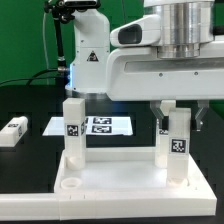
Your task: Assemble desk
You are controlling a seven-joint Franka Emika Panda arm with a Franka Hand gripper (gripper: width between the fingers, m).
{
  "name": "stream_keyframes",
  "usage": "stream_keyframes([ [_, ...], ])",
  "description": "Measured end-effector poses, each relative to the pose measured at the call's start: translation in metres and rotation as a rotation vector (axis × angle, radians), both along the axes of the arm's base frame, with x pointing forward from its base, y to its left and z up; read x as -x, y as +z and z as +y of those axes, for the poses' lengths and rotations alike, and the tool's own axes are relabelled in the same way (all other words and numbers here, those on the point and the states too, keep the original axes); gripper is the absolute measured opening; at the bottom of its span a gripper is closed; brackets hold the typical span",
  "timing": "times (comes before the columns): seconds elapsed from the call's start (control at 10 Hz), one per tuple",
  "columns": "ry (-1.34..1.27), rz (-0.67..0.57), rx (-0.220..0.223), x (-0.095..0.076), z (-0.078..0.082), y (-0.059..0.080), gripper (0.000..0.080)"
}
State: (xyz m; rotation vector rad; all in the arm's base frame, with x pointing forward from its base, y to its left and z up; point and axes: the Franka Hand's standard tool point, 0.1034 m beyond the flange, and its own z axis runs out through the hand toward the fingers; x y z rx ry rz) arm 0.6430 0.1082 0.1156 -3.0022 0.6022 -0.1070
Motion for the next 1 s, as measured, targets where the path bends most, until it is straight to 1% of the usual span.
stream_keyframes([
  [0.2, -0.137, 0.009, -0.011, 0.0001, -0.0009, -0.0002, 0.0287],
  [0.5, -0.456, 0.022, -0.038, 0.0004, -0.0039, -0.0014, 0.0287],
  [0.7, -0.825, 0.036, -0.091, 0.003, -0.0061, -0.0026, 0.0287],
  [0.9, -1.139, 0.056, -0.124, 0.003, -0.0004, -0.0023, 0.0291],
  [1.0, -1.252, 0.057, -0.136, 0.0037, 0.0025, -0.0027, 0.0291],
])
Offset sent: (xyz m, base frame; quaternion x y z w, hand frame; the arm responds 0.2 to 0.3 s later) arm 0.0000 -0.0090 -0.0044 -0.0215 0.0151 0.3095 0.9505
